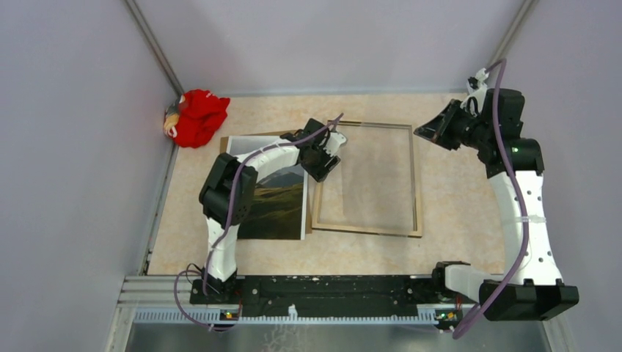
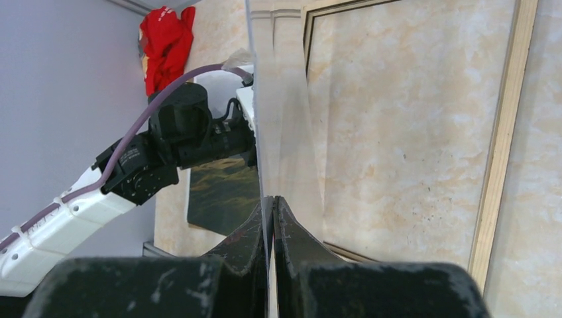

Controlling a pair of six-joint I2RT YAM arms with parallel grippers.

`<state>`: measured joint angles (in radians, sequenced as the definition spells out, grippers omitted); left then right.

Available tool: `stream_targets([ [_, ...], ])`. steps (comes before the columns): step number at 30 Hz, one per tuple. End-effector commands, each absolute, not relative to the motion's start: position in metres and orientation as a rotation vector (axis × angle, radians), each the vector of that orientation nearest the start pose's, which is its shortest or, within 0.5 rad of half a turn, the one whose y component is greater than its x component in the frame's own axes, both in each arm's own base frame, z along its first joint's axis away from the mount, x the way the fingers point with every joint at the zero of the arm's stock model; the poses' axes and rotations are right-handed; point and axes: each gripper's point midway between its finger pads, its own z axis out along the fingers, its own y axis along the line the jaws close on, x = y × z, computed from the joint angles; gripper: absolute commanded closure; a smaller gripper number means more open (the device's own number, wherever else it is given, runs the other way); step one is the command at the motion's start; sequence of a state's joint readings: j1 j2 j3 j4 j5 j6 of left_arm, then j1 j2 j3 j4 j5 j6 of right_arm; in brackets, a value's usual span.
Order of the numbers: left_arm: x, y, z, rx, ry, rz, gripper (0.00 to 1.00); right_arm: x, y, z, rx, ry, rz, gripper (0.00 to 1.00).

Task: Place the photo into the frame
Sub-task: Move the photo frame item to the center of the board, then place the photo frame item in the photo frame.

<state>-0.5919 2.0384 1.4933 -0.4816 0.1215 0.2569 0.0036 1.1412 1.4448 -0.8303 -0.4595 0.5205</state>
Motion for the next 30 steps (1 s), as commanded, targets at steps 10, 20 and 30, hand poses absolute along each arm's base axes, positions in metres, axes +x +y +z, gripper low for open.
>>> stream_targets([
  [10,0.428,-0.208,0.195,0.782,2.268,-0.542,0.01,0.331,0.144,0.39,0.134,2.042,0.972,1.0],
  [20,0.427,-0.164,0.194,0.669,2.271,-0.493,0.02,0.34,0.191,0.402,0.057,1.981,1.386,1.0],
  [30,0.414,-0.156,0.144,0.692,2.372,-0.479,0.02,0.385,0.175,0.235,0.225,2.262,1.311,1.0],
])
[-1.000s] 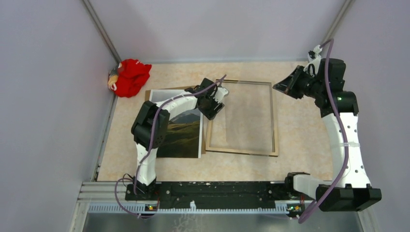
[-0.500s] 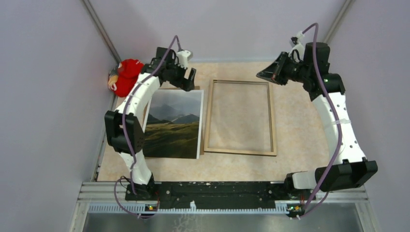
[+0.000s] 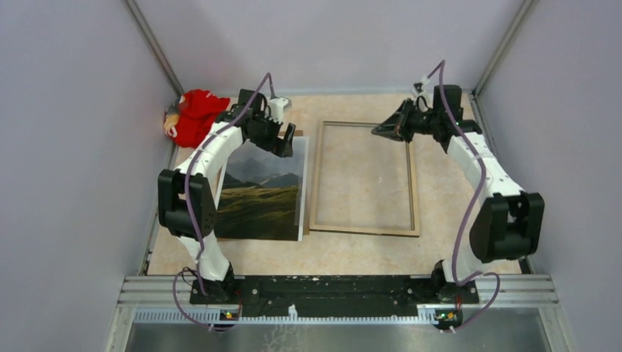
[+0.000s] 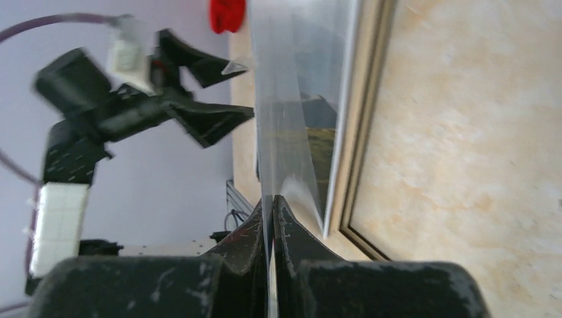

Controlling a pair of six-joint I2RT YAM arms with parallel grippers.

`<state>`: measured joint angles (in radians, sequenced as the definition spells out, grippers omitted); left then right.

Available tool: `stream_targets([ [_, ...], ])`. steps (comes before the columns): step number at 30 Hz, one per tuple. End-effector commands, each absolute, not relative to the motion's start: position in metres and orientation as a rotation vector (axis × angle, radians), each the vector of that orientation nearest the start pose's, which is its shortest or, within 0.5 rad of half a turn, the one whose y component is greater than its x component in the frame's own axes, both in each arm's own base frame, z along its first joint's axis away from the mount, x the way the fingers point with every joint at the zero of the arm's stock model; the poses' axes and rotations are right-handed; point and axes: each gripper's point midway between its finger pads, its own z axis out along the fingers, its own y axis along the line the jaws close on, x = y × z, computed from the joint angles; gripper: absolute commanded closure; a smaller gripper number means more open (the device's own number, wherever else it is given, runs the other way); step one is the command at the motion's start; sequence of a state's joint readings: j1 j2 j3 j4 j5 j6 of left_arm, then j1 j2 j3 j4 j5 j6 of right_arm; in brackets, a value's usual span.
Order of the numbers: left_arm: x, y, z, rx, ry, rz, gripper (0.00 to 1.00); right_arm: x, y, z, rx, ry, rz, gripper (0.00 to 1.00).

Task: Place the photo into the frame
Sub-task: Place the photo frame item in the photo frame.

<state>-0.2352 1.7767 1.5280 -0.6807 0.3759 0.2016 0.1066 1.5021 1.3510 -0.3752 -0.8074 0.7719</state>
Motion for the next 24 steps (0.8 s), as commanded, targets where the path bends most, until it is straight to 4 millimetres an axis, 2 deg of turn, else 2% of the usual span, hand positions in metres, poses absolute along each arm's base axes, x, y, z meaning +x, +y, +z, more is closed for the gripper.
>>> stream_targets([
  [1,0.412,-0.156,0.139,0.697,2.383,-0.488,0.02,0.387,0.172,0.221,0.236,2.29,1.297,1.0],
  [5,0.405,-0.157,0.119,0.723,2.42,-0.497,0.03,0.393,0.162,0.185,0.245,2.372,1.216,1.0],
  [11,0.4,-0.153,0.097,0.777,2.447,-0.427,0.04,0.398,0.135,0.138,0.259,2.526,0.944,1.0],
  [16,0.385,-0.162,0.076,0.867,2.467,-0.386,0.05,0.394,0.127,0.106,0.288,2.586,0.877,0.99],
  [18,0.376,-0.172,0.07,0.924,2.466,-0.38,0.05,0.393,0.125,0.096,0.316,2.594,0.861,0.9],
  [20,0.369,-0.179,0.065,0.966,2.461,-0.371,0.06,0.391,0.124,0.09,0.34,2.595,0.858,0.77],
  [24,0.361,-0.186,0.053,1.011,2.469,-0.339,0.08,0.387,0.125,0.084,0.386,2.578,0.901,0.56],
])
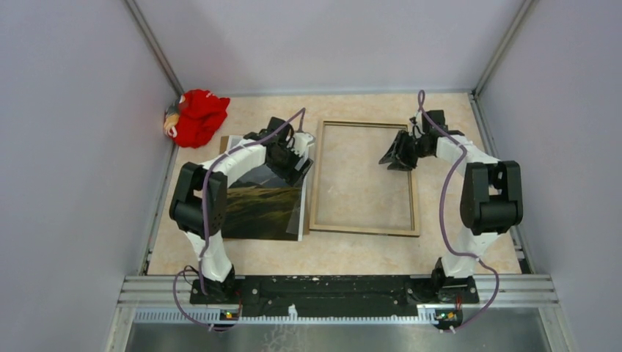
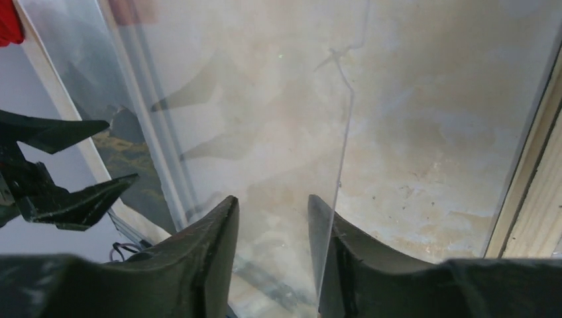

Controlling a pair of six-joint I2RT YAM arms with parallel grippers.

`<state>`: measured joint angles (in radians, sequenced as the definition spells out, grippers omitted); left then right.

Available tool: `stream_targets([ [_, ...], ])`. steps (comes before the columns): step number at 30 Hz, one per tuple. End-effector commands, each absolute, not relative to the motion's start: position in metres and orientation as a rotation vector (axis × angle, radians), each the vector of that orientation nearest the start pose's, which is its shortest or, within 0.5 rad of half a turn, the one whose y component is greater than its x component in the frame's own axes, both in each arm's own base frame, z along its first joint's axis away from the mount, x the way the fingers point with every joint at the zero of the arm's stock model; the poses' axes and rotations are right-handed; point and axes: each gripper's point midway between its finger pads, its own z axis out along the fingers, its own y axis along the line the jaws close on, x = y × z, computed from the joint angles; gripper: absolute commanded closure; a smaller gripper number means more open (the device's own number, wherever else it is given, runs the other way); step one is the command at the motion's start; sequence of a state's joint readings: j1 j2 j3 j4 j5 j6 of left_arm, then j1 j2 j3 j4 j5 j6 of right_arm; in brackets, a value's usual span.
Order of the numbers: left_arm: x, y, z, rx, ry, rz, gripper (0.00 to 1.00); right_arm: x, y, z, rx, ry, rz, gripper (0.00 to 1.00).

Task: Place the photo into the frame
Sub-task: Place the photo frame item in the photo frame, then pick up the photo frame item from the photo frame.

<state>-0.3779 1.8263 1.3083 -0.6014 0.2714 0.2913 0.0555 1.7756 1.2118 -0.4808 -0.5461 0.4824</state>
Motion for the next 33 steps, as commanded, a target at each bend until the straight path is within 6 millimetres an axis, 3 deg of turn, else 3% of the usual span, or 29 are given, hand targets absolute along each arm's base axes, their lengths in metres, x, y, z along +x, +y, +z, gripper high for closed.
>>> stream_targets([
  [1,0.359,-0.187,0.051,1.018,2.473,-0.336,0.08,0.383,0.127,0.081,0.4,2.576,0.922,0.53],
  [5,0.355,-0.187,0.043,1.031,2.489,-0.329,0.11,0.369,0.127,0.067,0.449,2.582,0.947,0.41],
  [11,0.353,-0.187,0.04,1.038,2.494,-0.333,0.12,0.348,0.109,0.043,0.519,2.633,0.792,0.3],
  [21,0.351,-0.188,0.038,1.047,2.5,-0.348,0.14,0.298,0.099,0.048,0.57,2.643,0.617,0.23],
  [26,0.352,-0.19,0.041,1.047,2.496,-0.356,0.15,0.269,0.117,0.051,0.586,2.612,0.676,0.23],
  [33,0.353,-0.191,0.045,1.048,2.496,-0.357,0.16,0.251,0.145,0.048,0.64,2.598,0.807,0.26],
])
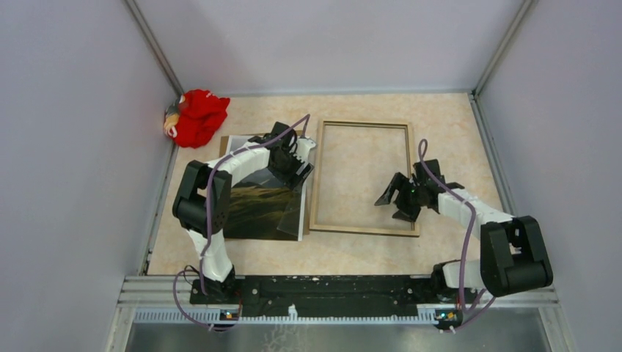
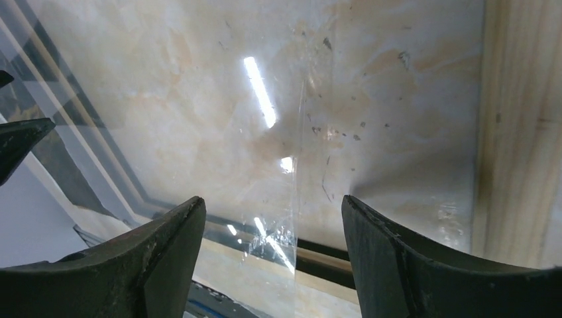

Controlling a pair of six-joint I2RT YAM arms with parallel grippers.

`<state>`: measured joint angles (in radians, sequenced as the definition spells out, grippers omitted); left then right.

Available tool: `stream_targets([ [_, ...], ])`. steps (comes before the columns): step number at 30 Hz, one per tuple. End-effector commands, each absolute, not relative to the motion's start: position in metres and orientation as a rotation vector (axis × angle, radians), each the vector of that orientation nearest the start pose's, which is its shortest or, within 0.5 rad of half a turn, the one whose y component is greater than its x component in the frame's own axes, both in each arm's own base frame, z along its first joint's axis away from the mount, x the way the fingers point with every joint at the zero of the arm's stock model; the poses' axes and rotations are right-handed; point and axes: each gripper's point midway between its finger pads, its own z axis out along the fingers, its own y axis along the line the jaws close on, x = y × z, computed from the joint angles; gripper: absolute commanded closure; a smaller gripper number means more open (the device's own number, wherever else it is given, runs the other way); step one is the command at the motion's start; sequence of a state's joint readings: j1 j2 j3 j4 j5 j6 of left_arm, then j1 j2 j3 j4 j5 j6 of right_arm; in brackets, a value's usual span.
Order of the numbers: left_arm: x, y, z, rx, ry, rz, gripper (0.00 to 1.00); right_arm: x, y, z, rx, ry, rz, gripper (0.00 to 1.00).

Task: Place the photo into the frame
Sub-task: Pick up the photo frame item from the photo frame.

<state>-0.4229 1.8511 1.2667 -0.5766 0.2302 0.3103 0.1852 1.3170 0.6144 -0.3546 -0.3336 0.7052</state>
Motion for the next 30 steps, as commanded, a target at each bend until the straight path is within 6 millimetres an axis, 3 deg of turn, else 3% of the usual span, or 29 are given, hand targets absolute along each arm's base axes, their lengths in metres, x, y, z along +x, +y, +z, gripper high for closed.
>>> stream_targets([
  [1,0.353,-0.191,0.045,1.048,2.495,-0.357,0.16,0.251,0.147,0.048,0.653,2.586,0.824,0.27],
  [6,0.355,-0.192,0.048,1.049,2.49,-0.358,0.16,0.245,0.15,0.037,0.696,2.579,0.819,0.3],
  [15,0.355,-0.192,0.049,1.052,2.492,-0.36,0.17,0.251,0.16,0.02,0.796,2.463,0.959,0.48],
  [30,0.351,-0.192,0.045,1.073,2.506,-0.374,0.21,0.254,0.163,0.026,0.911,2.263,1.1,0.52],
])
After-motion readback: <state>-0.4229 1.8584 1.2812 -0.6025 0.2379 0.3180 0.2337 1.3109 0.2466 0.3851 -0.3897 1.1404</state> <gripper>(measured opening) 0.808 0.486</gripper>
